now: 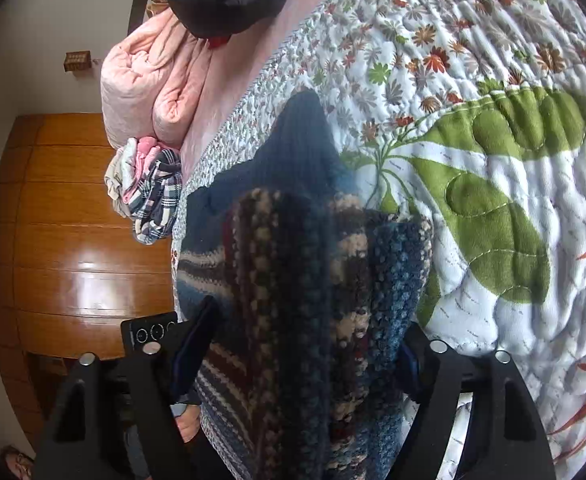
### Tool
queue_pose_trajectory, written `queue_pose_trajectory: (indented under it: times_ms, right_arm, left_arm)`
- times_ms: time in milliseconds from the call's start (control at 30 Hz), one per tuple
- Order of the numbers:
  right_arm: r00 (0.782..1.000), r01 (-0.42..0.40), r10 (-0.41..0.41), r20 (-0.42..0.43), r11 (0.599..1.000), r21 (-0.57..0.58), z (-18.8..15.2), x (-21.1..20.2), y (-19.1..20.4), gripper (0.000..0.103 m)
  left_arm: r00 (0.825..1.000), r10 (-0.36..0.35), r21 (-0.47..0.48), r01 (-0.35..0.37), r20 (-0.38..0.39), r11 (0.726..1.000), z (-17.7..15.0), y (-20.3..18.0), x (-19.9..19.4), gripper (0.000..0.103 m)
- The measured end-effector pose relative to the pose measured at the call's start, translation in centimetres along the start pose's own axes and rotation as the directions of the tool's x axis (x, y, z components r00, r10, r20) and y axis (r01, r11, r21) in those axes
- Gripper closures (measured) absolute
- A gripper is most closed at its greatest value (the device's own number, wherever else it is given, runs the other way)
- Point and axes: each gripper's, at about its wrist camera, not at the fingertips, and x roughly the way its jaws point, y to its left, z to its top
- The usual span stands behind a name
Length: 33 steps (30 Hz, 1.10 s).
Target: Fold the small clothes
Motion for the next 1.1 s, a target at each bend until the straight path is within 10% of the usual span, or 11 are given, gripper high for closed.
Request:
queue_pose_trajectory:
  times_ms: [133, 533, 867, 1100]
  right_arm:
    - [1.000, 0.025, -0.025, 0.016, 1.000, -0.001, -0.2, 0.2, 0.8, 0.056]
    - [0.997, 0.029, -0.024, 0.078, 0.998, -0.064, -2.2, -1.8, 8.1, 0.064]
    - [0.996, -0.078, 0.074, -0.056, 0.994, -0.075, -12.0, 5.0, 13.5, 0.064]
    - [0.984, -0.066, 0.073, -0.160, 0.997, 0.047, -17.8, 13.7, 9.8, 0.063]
  left_arm:
    - [0.999, 0.050, -0.007, -0.050, -0.009, 0.999, 0.5, -1.2, -0.2, 0.034]
    - [0.993, 0.115, 0.036, -0.115, 0.023, 0.993, -0.6, -5.6, -6.0, 0.050]
    - [0.996, 0.081, -0.016, -0.080, 0.048, 0.997, -13.0, -0.3, -15.4, 0.050]
    - [0.994, 0.083, -0.117, -0.074, 0.068, 0.990, -20.6, 7.7, -14.3, 0.049]
